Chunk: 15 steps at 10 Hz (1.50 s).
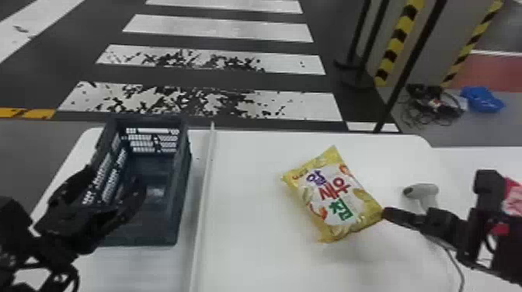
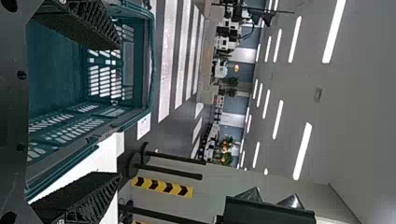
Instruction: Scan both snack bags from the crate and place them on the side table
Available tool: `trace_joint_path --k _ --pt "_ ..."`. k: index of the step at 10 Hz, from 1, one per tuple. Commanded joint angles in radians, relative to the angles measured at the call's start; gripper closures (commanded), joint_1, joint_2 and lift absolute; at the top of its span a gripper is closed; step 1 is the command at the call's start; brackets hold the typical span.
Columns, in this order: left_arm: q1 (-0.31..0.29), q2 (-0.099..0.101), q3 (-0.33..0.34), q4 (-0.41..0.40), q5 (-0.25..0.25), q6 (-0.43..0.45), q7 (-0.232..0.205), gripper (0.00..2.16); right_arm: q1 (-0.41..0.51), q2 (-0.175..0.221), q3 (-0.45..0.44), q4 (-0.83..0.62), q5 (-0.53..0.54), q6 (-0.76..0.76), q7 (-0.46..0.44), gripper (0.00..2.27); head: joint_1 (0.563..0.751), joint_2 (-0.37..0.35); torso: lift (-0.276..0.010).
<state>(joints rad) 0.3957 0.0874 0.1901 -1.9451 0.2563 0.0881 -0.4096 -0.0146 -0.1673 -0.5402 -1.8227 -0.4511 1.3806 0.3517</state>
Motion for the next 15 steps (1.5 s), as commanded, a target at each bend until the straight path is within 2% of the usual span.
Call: trace_joint_path --k 1,3,7,9,11,15 --pt "-0.001 -0.002 -0.001 0.000 0.000 0.003 0.000 0.03 0.036 0.000 0.003 -0.121 0.061 -0.044 -0.022 2.26 0.695 -0.112 -0.095" --pt "-0.006 -0.003 -0.005 0.000 0.000 0.019 0.000 0.03 0.085 0.000 0.037 -0.257 0.152 -0.080 -0.048 2.26 0.695 -0.147 -0.095" --pt "-0.006 -0.005 -0.008 0.000 -0.002 0.025 0.000 0.03 0.177 -0.001 0.201 -0.458 0.427 -0.102 -0.066 2.26 0.695 -0.170 -0.095" --pt "-0.005 -0.005 -0.009 0.002 0.000 0.022 0.000 0.03 0.245 -0.009 0.384 -0.521 0.700 -0.182 -0.071 2.26 0.695 -0.159 -0.095" --pt "-0.006 -0.005 -0.011 0.005 0.001 0.025 0.000 0.03 0.265 -0.011 0.483 -0.530 0.844 -0.215 -0.109 2.26 0.695 -0.145 -0.095" --pt "-0.017 -0.006 -0.018 0.026 0.004 0.022 0.000 0.03 0.355 -0.069 0.809 -0.509 1.270 -0.203 -0.188 2.26 0.695 -0.113 -0.095"
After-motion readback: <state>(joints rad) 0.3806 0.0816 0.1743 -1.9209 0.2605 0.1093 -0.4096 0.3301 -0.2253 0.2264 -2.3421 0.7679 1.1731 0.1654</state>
